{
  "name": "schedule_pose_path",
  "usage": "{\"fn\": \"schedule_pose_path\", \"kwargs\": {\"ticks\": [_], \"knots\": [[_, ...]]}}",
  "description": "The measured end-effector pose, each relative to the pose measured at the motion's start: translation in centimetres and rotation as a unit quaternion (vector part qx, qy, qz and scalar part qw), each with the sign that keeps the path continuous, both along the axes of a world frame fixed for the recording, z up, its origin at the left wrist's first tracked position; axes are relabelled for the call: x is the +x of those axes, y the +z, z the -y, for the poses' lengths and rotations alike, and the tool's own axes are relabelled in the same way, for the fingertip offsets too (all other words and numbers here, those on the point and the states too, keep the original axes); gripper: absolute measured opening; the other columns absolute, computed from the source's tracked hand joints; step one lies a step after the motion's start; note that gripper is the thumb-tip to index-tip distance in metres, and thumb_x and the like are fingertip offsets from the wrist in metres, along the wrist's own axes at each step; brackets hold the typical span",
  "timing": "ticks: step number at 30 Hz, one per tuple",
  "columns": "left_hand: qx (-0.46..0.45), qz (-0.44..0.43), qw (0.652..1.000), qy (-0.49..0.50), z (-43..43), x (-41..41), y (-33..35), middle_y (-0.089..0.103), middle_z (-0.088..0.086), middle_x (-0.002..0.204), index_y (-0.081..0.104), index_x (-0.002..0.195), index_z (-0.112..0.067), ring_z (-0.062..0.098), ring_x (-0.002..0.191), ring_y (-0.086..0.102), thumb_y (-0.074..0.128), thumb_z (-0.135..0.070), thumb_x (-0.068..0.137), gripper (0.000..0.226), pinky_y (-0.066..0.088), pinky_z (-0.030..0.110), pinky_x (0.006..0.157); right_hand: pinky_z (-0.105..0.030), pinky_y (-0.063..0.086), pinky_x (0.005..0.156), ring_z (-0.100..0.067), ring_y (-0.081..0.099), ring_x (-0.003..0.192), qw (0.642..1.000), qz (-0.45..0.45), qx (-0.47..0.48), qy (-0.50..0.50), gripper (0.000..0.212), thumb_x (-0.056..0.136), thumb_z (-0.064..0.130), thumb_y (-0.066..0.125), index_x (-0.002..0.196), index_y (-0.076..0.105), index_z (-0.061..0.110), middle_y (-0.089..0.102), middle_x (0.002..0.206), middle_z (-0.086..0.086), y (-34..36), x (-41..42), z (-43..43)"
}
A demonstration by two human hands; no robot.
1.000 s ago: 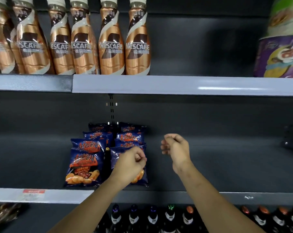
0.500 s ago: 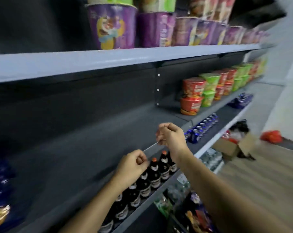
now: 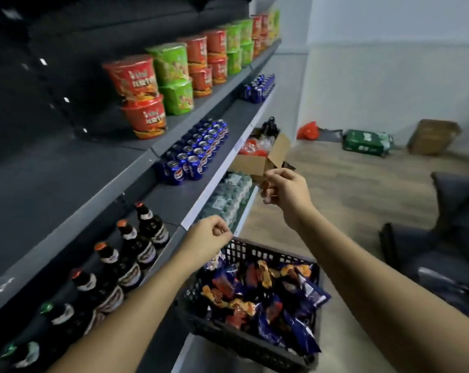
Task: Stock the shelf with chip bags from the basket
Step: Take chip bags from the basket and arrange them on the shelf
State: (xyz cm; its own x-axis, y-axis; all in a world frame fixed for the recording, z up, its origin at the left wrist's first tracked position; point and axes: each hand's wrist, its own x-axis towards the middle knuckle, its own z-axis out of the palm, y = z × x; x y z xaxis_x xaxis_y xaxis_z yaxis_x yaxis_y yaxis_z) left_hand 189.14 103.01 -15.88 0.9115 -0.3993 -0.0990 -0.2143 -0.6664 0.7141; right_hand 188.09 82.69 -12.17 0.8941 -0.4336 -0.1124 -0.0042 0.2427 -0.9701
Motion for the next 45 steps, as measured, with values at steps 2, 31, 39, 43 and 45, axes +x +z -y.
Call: {"fn": "schedule_pose_path", "kwargs": {"ticks": [2, 31, 39, 43, 45], "knots": [[0.006, -0.032, 0.999, -0.015, 2.2, 0.0, -1.8, 0.055, -0.002, 0.065, 0.063, 0.081, -0.019, 0.012, 0.057, 0.051, 0.069, -0.021, 0.089, 0.01, 0.041, 0.027, 0.057, -0.031, 0.042, 0.052, -0.016, 0.053, 0.049, 0.999, -0.03, 0.002, -0.02, 0.007, 0.098, 0.004, 0.057, 0.091, 0.06, 0.005, 0.063, 0.065, -0.01, -2.2, -0.8, 2.6], [0.139, -0.352, 0.921, -0.096, 16.5, 0.8, -35.5, 0.068, 0.0, 0.092, 0.057, 0.102, -0.022, 0.023, 0.089, 0.067, 0.072, -0.041, 0.086, 0.029, 0.057, 0.047, 0.086, -0.02, 0.045, 0.079, -0.015, 0.06, 0.105, 0.89, -0.412, -0.194, -0.009, 0.042, 0.093, 0.027, 0.071, 0.131, 0.06, 0.015, 0.062, 0.116, 0.005, -34.2, -6.1, 11.6], [0.09, -0.38, 0.92, -0.043, 16.4, 1.5, -34.6, 0.06, -0.003, 0.117, 0.049, 0.13, -0.014, 0.017, 0.109, 0.058, 0.074, -0.045, 0.085, 0.06, 0.048, 0.033, 0.095, -0.02, 0.044, 0.071, -0.013, 0.059, 0.093, 0.872, -0.437, -0.221, 0.013, 0.05, 0.091, 0.026, 0.073, 0.137, 0.057, 0.015, 0.068, 0.116, 0.001, -34.4, -6.0, 10.9], [-0.028, -0.451, 0.892, -0.01, 15.9, 2.4, -32.7, 0.067, -0.003, 0.122, 0.05, 0.133, -0.018, 0.013, 0.108, 0.066, 0.08, -0.043, 0.078, 0.067, 0.05, 0.036, 0.1, -0.036, 0.061, 0.084, -0.016, 0.069, 0.096, 0.924, -0.37, -0.087, -0.036, 0.042, 0.09, 0.018, 0.075, 0.129, 0.059, 0.014, 0.069, 0.113, -0.001, -32.8, -5.3, 10.8], [-0.079, -0.464, 0.882, -0.014, 15.6, 2.9, -31.2, 0.072, -0.002, 0.118, 0.056, 0.126, -0.02, 0.012, 0.105, 0.069, 0.079, -0.037, 0.081, 0.054, 0.052, 0.035, 0.096, -0.038, 0.063, 0.081, -0.015, 0.073, 0.089, 0.939, -0.339, -0.046, -0.04, 0.03, 0.091, 0.014, 0.074, 0.118, 0.061, 0.019, 0.072, 0.109, -0.002, -31.7, -4.6, 10.7]]}}
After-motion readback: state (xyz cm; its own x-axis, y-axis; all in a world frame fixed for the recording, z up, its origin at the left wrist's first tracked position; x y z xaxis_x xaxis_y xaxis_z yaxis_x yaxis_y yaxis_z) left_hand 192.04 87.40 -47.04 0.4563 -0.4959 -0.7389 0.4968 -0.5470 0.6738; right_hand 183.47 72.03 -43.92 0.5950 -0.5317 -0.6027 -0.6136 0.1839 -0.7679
